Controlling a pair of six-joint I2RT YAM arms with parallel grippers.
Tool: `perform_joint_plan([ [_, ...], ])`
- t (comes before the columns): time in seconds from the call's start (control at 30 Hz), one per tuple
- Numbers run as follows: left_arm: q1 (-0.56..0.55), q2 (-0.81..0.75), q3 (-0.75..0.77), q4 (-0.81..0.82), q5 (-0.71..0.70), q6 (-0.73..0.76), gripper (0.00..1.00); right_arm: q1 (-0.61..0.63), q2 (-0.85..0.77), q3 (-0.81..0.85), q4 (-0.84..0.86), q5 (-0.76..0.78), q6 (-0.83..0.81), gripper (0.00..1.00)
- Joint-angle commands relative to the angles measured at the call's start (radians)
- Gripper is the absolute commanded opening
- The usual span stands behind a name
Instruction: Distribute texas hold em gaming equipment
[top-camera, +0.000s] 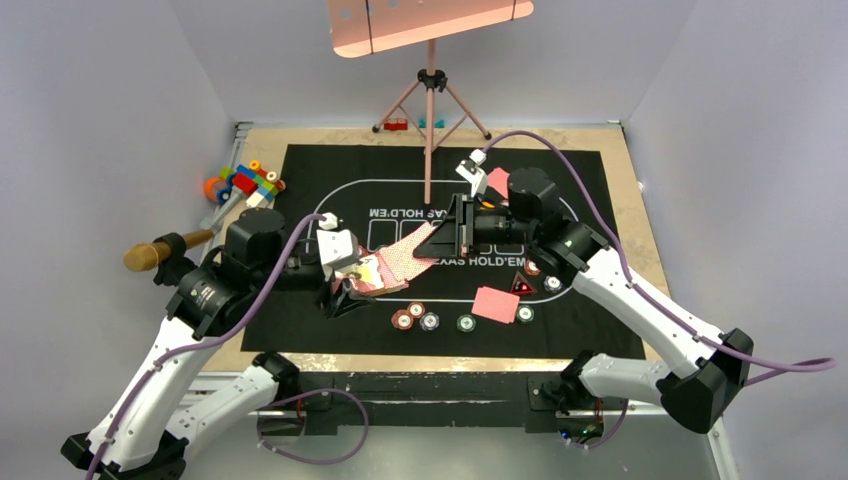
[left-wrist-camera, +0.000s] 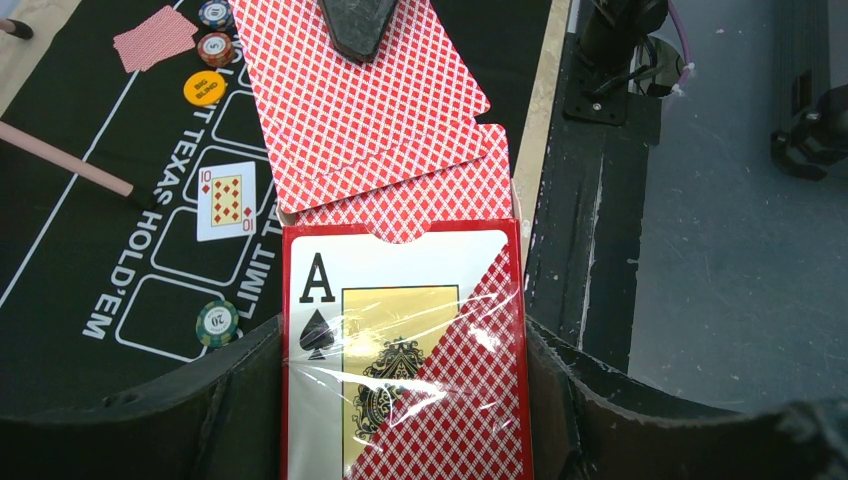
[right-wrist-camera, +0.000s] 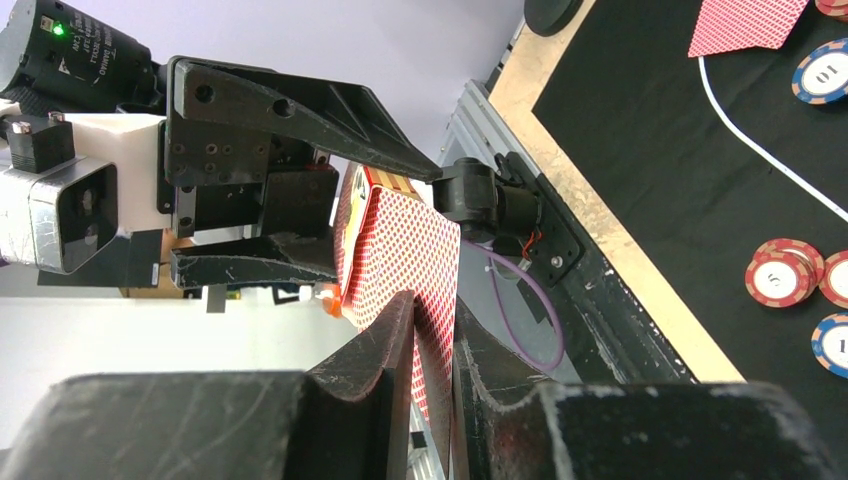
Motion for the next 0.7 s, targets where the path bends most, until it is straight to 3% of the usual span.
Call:
perform_joint_plan([
  [0.0,0.004,-0.012,0.004,0.067,0.02,-0.003,0.0,-0.004,-0.028,0.044,0.021,-0.011,-0.015,0.19],
  [0.67,0.005,0.011,0.007,0.079,0.018,0.003,0.0,0.036,-0.008,0.086,0.026,-0.051,-0.014,0.27],
])
